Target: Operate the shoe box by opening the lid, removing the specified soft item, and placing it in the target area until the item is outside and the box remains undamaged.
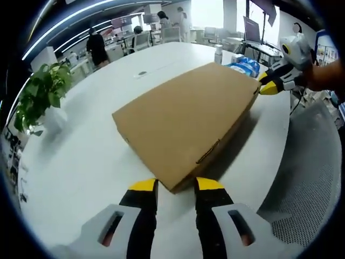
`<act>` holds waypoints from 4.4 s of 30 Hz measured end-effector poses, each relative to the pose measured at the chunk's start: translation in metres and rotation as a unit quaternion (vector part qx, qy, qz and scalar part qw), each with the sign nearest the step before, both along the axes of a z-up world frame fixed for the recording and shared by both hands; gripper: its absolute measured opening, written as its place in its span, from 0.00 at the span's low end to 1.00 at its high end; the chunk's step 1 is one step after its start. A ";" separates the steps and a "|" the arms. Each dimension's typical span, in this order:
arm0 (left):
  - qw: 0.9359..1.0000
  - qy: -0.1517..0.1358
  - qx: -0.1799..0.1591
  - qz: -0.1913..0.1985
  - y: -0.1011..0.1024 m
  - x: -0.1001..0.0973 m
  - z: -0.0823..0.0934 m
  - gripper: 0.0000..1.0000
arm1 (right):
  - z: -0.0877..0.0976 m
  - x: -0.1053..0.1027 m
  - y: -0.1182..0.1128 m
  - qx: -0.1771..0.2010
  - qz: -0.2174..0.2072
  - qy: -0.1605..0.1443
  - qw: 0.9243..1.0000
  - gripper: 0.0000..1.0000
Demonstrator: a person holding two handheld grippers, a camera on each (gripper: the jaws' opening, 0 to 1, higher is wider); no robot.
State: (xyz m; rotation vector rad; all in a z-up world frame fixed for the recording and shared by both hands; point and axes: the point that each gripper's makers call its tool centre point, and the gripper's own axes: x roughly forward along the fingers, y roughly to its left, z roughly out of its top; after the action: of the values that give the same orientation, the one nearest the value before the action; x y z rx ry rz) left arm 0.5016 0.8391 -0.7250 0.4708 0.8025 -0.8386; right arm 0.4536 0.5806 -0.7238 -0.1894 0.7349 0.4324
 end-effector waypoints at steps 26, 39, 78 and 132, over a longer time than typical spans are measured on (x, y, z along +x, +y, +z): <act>1.000 -0.009 0.011 -0.013 -0.034 0.054 -0.003 0.28 | 0.000 0.054 -0.033 -0.013 -0.010 -0.014 1.000 0.17; 1.000 -0.008 0.004 -0.012 -0.036 0.056 -0.003 0.29 | 0.001 0.057 -0.035 -0.008 -0.010 -0.011 1.000 0.18; 0.996 -0.066 -0.054 0.039 -0.018 -0.008 0.059 0.81 | 0.064 -0.044 -0.078 -0.007 -0.135 -0.069 0.988 0.78; 0.990 -0.049 -0.102 0.087 0.030 -0.131 0.066 1.00 | 0.079 -0.157 -0.034 0.067 -0.176 -0.091 0.978 0.96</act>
State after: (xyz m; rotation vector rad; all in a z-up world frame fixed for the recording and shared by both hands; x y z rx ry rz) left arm 0.3703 0.8687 -0.6587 0.2551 0.6497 -0.7212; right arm 0.2963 0.5466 -0.6451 0.0293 0.5423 0.1240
